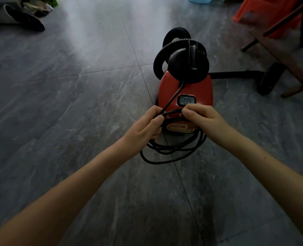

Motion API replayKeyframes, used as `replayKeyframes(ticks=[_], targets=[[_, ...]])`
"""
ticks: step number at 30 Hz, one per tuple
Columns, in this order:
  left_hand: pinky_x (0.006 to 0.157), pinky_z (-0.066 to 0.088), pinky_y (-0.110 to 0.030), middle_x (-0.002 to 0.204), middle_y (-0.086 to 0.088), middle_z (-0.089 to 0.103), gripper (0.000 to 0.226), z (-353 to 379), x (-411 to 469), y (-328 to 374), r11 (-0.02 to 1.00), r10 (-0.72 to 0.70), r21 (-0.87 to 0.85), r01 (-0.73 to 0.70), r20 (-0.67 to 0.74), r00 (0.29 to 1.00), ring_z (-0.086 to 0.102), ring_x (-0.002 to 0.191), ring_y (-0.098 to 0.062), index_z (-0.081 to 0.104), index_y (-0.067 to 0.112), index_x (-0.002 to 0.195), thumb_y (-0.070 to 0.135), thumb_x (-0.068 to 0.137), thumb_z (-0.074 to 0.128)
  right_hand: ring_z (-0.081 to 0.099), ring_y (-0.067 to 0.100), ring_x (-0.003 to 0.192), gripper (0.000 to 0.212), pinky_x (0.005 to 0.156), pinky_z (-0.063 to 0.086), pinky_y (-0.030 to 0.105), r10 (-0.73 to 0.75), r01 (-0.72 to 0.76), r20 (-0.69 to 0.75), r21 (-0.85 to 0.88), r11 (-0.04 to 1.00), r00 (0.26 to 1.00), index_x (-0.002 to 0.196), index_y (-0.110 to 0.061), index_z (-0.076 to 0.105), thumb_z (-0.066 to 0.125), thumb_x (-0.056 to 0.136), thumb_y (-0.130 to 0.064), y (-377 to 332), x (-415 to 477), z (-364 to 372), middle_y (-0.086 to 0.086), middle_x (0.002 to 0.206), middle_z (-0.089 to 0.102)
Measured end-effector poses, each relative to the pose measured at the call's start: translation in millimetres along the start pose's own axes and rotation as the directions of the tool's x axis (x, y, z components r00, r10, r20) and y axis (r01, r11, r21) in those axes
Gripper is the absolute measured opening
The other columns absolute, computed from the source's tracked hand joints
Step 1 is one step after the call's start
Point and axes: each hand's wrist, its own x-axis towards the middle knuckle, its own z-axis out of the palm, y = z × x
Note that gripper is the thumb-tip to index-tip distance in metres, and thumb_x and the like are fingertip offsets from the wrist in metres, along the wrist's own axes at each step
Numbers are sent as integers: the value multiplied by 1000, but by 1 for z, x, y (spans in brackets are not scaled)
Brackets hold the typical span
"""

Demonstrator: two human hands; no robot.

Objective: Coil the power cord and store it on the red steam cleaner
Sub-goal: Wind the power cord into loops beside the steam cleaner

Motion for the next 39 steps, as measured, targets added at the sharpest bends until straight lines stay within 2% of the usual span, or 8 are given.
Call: replayKeyframes(ticks=[5,9,13,20,24,27,31,39], targets=[[56,39,-25,62,13,41,23,-13,-4,-4,982,54,182,-54,4,999,38,54,-7,51,5,109,23,100,40,53,11,103,45,91,44,20,-367,248,-157,-497,831,917,118,-16,57,67,84,-42,-14,-6,-5,3,113,52],[57,42,-25,64,11,43,16,-17,-1,5,970,83,225,-97,72,994,41,56,-8,54,17,108,24,99,43,33,14,138,83,115,30,34,-324,367,204,-714,596,924,138,-20,46,69,72,-65,-33,-1,-4,2,138,49],[58,44,-33,68,12,48,16,-25,4,17,928,116,343,-144,102,988,46,60,-7,57,15,102,18,99,42,58,9,88,38,77,52,38,-250,321,206,-701,637,946,115,-23,57,70,84,-40,-26,-2,-2,-7,96,62],[62,50,-37,70,10,54,15,-25,29,21,884,152,441,-152,36,988,53,62,-6,61,9,96,19,98,50,63,15,72,12,68,54,29,-84,99,96,-159,982,992,102,-10,60,65,93,-13,-16,-2,-2,9,82,60],[71,52,-19,83,5,67,12,-23,47,20,953,88,297,-67,-60,994,64,77,0,65,10,101,14,91,65,52,14,73,23,68,45,33,-70,70,-10,20,997,998,116,-5,59,57,97,-18,0,-5,-3,13,82,50],[83,51,-21,101,-2,71,25,-31,51,8,990,-41,132,52,-90,995,68,97,-10,63,8,111,17,88,68,47,5,60,14,67,44,34,-41,67,-122,222,973,992,102,-21,62,51,100,-13,13,-10,-2,-13,68,49],[96,50,-29,117,-9,69,32,-29,51,-15,986,-164,0,164,-57,985,65,109,-17,63,15,116,27,87,68,39,5,55,21,63,41,28,16,56,-169,410,910,985,91,-26,61,49,100,-11,24,-13,1,-10,65,42],[92,52,-52,77,-5,67,25,-21,57,-34,982,-172,63,180,-122,978,65,81,-29,73,23,77,33,94,58,32,8,52,20,58,38,25,204,28,-300,620,784,932,81,-16,56,50,100,-10,50,-17,17,-6,59,34]])
